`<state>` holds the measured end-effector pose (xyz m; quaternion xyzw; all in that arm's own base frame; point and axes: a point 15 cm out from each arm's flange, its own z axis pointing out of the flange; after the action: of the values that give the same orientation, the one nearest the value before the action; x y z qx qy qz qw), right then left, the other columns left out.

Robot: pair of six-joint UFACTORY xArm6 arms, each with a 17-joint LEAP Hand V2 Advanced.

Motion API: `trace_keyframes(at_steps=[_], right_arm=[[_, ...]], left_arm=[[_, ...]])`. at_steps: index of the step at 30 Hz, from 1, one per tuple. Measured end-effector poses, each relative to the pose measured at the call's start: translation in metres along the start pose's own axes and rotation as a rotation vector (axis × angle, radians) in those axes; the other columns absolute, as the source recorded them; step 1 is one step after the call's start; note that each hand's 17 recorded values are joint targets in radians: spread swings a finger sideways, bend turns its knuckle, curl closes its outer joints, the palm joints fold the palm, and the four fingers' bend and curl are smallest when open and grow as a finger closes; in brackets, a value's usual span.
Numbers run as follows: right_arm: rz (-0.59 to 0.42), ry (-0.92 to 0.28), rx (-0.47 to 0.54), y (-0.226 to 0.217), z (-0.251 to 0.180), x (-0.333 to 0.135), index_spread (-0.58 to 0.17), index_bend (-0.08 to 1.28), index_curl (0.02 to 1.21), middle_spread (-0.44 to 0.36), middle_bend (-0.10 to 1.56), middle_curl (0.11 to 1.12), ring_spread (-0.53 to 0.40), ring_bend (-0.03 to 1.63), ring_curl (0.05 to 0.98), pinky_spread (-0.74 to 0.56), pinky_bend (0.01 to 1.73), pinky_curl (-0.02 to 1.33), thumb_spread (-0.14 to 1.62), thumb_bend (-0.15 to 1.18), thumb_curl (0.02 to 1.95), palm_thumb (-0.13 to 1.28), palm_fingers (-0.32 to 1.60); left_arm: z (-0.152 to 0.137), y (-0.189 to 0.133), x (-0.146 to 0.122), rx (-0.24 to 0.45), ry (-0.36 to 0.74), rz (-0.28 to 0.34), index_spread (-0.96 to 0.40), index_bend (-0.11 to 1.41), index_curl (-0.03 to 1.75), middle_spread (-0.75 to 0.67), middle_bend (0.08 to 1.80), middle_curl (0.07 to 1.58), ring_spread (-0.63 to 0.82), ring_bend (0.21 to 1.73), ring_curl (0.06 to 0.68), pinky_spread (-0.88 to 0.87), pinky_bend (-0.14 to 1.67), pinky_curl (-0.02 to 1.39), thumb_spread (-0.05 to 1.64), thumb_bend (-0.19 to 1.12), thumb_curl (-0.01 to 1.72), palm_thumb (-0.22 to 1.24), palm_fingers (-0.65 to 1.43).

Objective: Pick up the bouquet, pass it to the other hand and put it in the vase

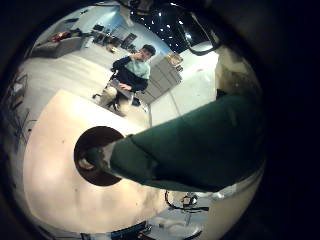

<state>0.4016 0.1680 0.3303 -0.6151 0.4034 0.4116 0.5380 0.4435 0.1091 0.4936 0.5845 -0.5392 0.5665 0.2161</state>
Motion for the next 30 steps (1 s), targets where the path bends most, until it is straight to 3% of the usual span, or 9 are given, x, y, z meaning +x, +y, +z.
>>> trace_keyframes(at_steps=[2, 3, 5, 10, 16, 30], right_arm=[[0.001, 0.0, 0.0, 0.0, 0.0, 0.0, -0.4, 0.14, 0.22, 0.125, 0.17, 0.26, 0.204, 0.45, 0.255, 0.42, 0.6, 0.3, 1.0, -0.03, 0.34, 0.59, -0.04], [0.001, 0.0, 0.0, 0.0, 0.0, 0.001, -0.4, 0.15, 0.22, 0.125, 0.17, 0.26, 0.204, 0.45, 0.255, 0.42, 0.6, 0.3, 1.0, -0.03, 0.34, 0.59, -0.04], [0.001, 0.0, 0.0, 0.0, 0.0, 0.001, -0.4, 0.15, 0.22, 0.125, 0.17, 0.26, 0.204, 0.45, 0.256, 0.42, 0.6, 0.3, 1.0, -0.03, 0.34, 0.59, -0.04], [0.005, -0.003, -0.006, 0.001, 0.002, 0.001, -0.399, 0.15, 0.22, 0.132, 0.17, 0.26, 0.204, 0.44, 0.256, 0.43, 0.6, 0.3, 1.0, -0.03, 0.34, 0.59, -0.04], [0.006, -0.004, -0.006, 0.001, 0.002, 0.002, -0.4, 0.15, 0.23, 0.136, 0.17, 0.26, 0.204, 0.44, 0.257, 0.43, 0.61, 0.3, 1.0, -0.03, 0.34, 0.59, -0.03], [0.01, -0.025, -0.017, 0.004, 0.004, -0.001, -0.399, 0.15, 0.24, 0.138, 0.17, 0.26, 0.208, 0.45, 0.257, 0.43, 0.61, 0.3, 1.0, -0.03, 0.34, 0.59, -0.03]], left_arm=[[-0.001, 0.0, -0.004, 0.002, -0.001, -0.008, -0.35, 0.29, 1.4, -0.43, 0.71, 1.05, -0.17, 0.9, 0.451, -0.23, 0.54, 0.6, 0.82, -0.05, 0.6, 0.58, -0.06], [-0.003, 0.0, -0.006, 0.009, -0.004, -0.01, -0.25, 0.18, 1.28, -0.18, 0.39, 0.92, 0.09, 0.81, 0.375, 0.06, 0.48, 0.52, 0.86, -0.06, 0.54, 0.53, -0.21], [-0.01, -0.002, -0.011, 0.031, -0.016, -0.013, -0.05, 0.07, 1.06, 0.19, 0.18, 0.75, 0.33, 0.71, 0.311, 0.34, 0.42, 0.45, 0.87, -0.05, 0.47, 0.46, -0.21], [-0.029, -0.005, -0.027, 0.079, -0.067, -0.032, 0.19, 0.06, 0.74, 0.49, 0.13, 0.54, 0.52, 0.6, 0.252, 0.53, 0.37, 0.38, 0.85, -0.05, 0.4, 0.39, -0.25], [-0.045, -0.005, -0.041, 0.109, -0.11, -0.047, 0.25, 0.09, 0.43, 0.61, 0.13, 0.33, 0.65, 0.49, 0.203, 0.62, 0.3, 0.33, 0.8, -0.04, 0.35, 0.31, -0.23], [-0.054, 0.032, -0.03, 0.104, -0.138, -0.048, 0.22, 0.12, 0.21, 0.61, 0.15, 0.15, 0.68, 0.39, 0.183, 0.62, 0.22, 0.3, 0.78, -0.04, 0.33, 0.28, -0.16]])
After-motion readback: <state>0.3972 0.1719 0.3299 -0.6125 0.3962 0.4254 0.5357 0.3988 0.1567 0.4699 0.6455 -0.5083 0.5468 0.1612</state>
